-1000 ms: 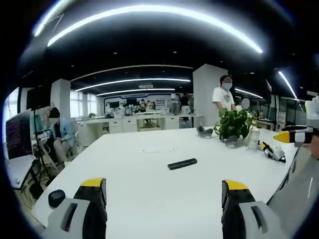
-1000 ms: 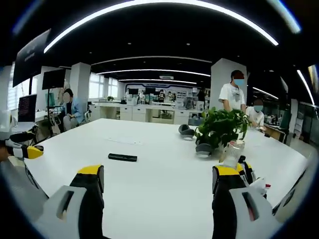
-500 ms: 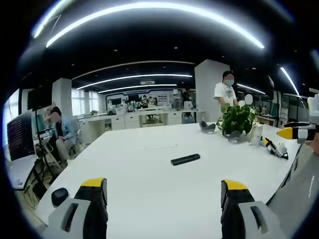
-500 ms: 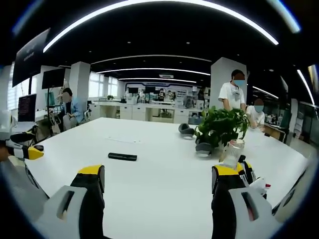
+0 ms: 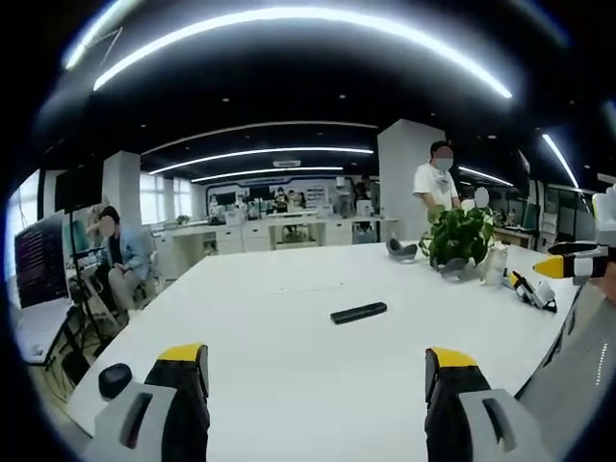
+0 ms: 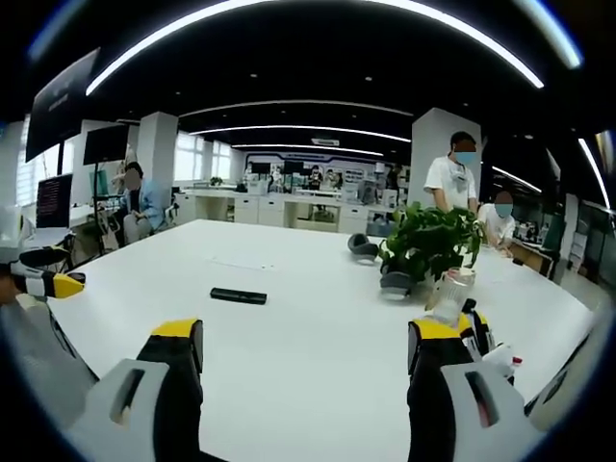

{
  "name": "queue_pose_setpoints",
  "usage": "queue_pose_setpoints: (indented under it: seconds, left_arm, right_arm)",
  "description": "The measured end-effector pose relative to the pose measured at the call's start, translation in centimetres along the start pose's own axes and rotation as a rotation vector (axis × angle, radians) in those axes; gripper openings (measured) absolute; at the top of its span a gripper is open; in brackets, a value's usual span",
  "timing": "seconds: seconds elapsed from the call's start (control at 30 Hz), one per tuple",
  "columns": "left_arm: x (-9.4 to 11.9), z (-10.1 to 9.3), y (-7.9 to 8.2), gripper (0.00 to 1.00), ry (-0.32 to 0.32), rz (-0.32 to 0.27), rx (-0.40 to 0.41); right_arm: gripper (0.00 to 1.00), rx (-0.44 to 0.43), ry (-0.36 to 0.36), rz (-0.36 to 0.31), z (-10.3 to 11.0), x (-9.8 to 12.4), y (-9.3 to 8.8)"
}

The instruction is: Press the specified remote control buttons in sequence, fully releasing each button before pressing the next.

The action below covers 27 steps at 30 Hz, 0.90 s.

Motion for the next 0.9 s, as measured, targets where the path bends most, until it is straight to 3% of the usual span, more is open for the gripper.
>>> queue_pose_setpoints:
  seconds: [0.9]
  left_arm:
    - [-0.32,-0.15,-0.62,0.96,-0.006,0.054,-0.004]
  right_arm:
    - [0.88,0.026,0.007,0.034,0.24,-0.23,-0.38]
Point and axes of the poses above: the point that each gripper's makers call its tool centre point, and the gripper's own axes: x roughly backward along the fingers, z roughly to its left, y roughly out of its top, the point moved 4 cm from there along x, roughly backward along the fingers, and after that the axes turned 10 degrees about z, right-handed, at the moved point
